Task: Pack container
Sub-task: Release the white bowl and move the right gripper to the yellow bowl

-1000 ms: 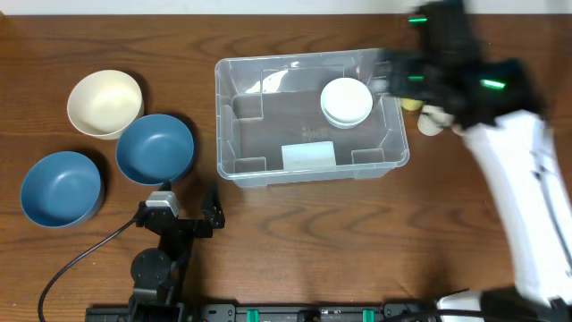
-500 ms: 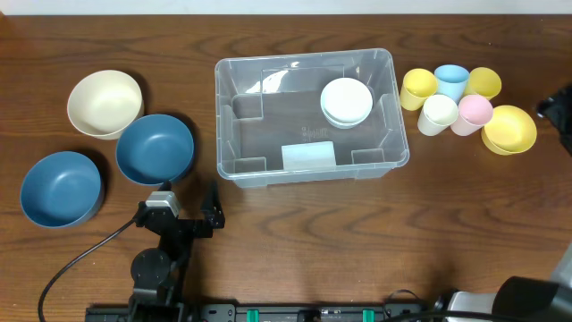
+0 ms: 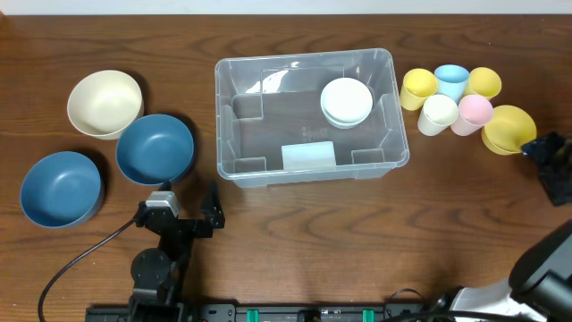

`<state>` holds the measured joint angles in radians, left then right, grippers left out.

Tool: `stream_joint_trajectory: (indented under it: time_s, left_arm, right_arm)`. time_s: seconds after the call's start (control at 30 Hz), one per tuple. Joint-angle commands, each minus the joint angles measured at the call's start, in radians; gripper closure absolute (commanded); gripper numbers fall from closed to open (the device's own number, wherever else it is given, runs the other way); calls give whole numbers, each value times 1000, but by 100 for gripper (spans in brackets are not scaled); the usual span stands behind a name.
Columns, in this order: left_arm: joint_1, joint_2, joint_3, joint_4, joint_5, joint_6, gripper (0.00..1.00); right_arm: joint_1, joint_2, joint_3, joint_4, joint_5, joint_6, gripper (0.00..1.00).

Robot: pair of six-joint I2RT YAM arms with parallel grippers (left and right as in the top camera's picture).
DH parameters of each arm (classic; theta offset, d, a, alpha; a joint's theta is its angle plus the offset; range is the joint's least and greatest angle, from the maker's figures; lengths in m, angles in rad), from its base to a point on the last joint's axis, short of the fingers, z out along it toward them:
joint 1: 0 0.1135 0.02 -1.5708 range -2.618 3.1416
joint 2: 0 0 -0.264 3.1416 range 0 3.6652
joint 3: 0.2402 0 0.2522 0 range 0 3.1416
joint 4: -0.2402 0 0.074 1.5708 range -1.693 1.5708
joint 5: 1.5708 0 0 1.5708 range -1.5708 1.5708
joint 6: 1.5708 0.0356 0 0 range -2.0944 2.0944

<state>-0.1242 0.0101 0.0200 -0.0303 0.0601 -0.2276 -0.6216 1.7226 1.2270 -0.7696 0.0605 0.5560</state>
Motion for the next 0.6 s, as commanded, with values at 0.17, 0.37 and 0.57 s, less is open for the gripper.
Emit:
stream_joint_trajectory:
  time_s: [0.17,0.37,0.57]
  left_arm:
    - [6,-6,-16,-37,-3,20,2]
    - [6,-6,-16,-37,-3,20,2]
    - [6,-6,-16,-37,-3,20,2]
  right_arm:
    - [-4,51,-4,138,-154,-92,21]
    - [-3,71,-5,208,-128,-94,30]
    - [0,131,-5,250,-128,-93,28]
